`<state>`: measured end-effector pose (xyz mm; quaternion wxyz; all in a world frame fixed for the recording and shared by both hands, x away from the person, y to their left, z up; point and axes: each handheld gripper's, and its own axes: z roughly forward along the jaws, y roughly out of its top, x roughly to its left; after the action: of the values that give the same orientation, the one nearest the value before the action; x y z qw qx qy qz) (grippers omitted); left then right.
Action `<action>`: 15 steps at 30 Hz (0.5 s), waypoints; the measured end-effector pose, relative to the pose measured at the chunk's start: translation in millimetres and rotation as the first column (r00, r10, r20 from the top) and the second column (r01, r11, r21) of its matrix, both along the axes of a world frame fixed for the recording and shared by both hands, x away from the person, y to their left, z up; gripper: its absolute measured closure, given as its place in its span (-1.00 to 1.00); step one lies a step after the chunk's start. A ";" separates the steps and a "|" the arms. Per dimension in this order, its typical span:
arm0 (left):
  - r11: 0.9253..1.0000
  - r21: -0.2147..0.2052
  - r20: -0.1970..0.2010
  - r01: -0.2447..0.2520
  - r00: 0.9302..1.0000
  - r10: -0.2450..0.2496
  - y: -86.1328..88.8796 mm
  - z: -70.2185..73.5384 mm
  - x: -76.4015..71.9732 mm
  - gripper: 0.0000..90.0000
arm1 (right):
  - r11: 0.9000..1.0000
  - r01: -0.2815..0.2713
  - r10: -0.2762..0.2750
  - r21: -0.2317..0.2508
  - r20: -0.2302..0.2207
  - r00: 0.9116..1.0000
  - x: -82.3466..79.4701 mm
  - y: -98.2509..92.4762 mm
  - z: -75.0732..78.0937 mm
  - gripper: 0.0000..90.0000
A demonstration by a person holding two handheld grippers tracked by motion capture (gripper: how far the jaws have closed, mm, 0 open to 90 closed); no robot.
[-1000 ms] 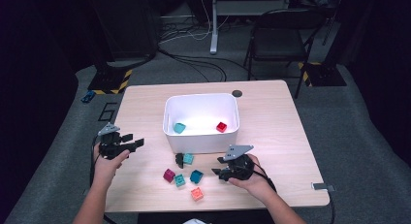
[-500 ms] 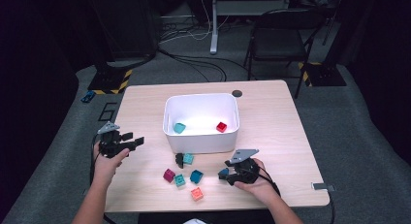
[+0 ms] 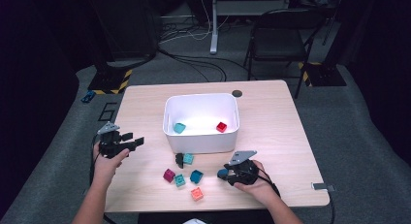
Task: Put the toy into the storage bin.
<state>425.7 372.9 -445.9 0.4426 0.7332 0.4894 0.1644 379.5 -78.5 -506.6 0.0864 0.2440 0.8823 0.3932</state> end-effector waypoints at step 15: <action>1.000 -0.003 -0.004 -0.007 1.000 0.007 1.7 -0.1 -2.4 -0.19 | 0.999 -0.037 0.037 -0.006 0.020 0.999 -1.1 8.1 8.1 0.26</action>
<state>423.2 374.6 -445.9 0.4424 0.7310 0.4930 0.1638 378.4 -70.4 -498.5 0.0886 0.2234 0.8868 0.3948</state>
